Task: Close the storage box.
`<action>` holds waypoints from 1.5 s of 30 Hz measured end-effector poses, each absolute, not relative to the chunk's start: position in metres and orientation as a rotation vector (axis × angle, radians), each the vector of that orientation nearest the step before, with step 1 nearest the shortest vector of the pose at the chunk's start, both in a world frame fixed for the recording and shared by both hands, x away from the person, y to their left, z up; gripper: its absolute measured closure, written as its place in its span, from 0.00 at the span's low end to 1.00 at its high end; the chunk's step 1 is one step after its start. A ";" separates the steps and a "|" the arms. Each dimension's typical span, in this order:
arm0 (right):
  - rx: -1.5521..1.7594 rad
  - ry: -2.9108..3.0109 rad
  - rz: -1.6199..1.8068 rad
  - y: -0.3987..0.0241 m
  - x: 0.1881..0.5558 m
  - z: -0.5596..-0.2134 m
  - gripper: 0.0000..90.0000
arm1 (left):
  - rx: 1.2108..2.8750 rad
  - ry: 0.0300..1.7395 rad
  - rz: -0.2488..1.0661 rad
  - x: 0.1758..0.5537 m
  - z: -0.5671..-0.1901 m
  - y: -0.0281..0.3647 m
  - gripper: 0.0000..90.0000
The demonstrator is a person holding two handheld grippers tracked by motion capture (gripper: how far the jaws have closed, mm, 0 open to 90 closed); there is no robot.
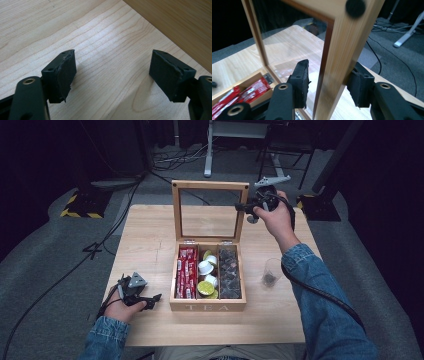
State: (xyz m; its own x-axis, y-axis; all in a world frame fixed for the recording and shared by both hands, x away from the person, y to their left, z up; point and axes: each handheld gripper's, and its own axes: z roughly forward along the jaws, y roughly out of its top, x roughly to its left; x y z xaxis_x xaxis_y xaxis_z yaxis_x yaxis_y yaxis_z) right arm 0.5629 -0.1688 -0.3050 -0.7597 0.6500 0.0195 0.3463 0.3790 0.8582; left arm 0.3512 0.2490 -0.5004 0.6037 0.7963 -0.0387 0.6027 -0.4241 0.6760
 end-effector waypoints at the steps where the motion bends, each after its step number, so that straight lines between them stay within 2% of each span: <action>1: 0.858 2.323 1.334 -0.169 0.559 -0.301 0.61 | 2.171 1.098 0.382 0.351 -0.500 0.249 0.25; 12: 0.735 2.348 1.362 -0.177 0.522 -0.281 0.62 | 2.168 1.104 0.379 0.351 -0.500 0.248 0.24; 14: 0.716 2.356 1.368 -0.179 0.515 -0.280 0.65 | 2.167 1.106 0.379 0.351 -0.500 0.248 0.24; 25: 0.641 2.414 1.389 -0.184 0.470 -0.287 0.68 | 2.177 1.101 0.383 0.352 -0.500 0.247 0.23; 35: 0.556 2.430 1.315 -0.183 0.435 -0.303 0.64 | 2.176 1.103 0.377 0.353 -0.500 0.244 0.23; 45: 0.520 2.419 1.277 -0.183 0.417 -0.317 0.58 | 2.175 1.101 0.378 0.353 -0.500 0.243 0.23</action>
State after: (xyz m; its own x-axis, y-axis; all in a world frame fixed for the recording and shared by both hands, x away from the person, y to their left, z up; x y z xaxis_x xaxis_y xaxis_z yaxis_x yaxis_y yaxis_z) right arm 0.4168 -0.1829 -0.3174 -0.8694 0.4745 -0.1378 0.1538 0.5248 0.8372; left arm 0.3533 0.2434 -0.5000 0.6034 0.7965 -0.0383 0.6050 -0.4259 0.6727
